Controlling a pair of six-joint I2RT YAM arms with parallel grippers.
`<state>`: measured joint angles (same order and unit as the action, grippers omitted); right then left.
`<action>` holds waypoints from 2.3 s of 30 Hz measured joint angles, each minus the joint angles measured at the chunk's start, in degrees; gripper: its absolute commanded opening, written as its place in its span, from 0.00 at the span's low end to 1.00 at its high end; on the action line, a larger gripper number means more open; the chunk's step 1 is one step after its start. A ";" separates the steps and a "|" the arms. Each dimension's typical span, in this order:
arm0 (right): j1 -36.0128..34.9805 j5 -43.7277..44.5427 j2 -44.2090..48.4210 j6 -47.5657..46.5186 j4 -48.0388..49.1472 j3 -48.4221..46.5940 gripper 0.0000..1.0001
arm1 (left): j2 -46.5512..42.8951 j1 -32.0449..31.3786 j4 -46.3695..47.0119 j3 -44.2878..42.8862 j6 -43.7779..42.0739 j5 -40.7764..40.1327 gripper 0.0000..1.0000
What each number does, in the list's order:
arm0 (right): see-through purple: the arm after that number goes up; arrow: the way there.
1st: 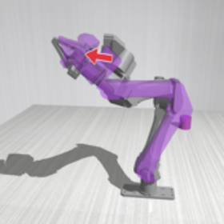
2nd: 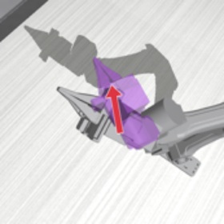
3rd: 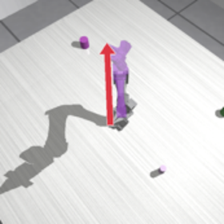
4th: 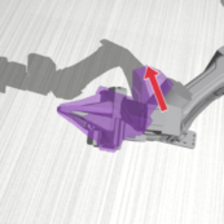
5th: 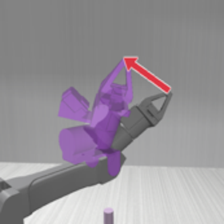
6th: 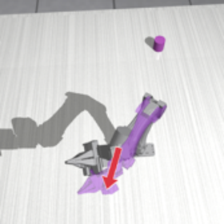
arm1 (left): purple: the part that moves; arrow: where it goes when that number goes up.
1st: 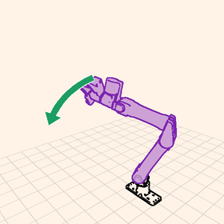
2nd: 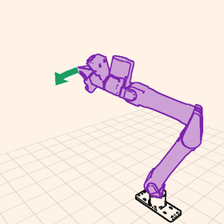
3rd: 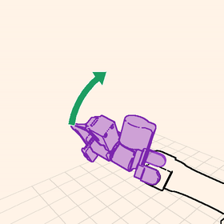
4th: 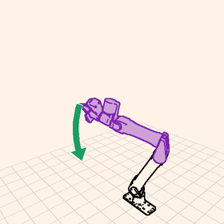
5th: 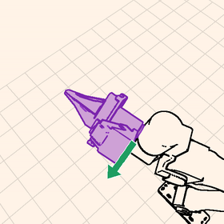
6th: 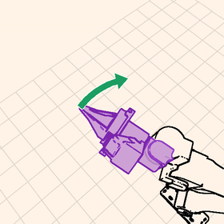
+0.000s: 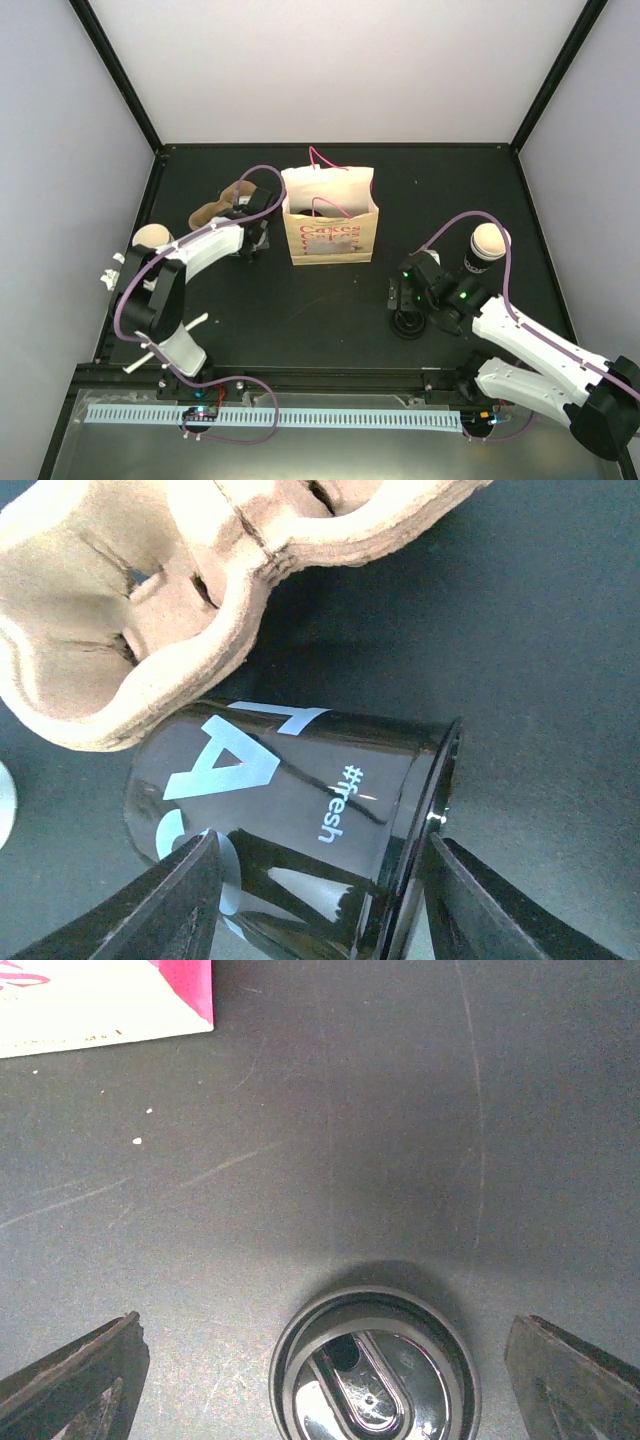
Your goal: Pack the takeout coffee
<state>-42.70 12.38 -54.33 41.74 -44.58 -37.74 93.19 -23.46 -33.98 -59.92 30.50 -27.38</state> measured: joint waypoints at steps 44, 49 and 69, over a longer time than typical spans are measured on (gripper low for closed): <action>-0.02 0.37 -9.44 2.29 -6.93 -4.90 1.00 | -27.02 -2.86 -23.91 0.44 5.49 17.55 0.01; -1.22 -0.04 -13.07 3.58 -8.92 -4.85 1.00 | -30.84 -4.76 -24.06 6.97 6.51 28.63 0.02; -3.34 -4.00 -15.23 7.17 -5.99 -0.50 0.88 | -24.48 -22.82 -5.77 16.00 17.73 46.21 0.03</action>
<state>-46.04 8.38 -69.56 48.90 -50.57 -38.24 68.71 -46.28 -39.75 -43.92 48.23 18.83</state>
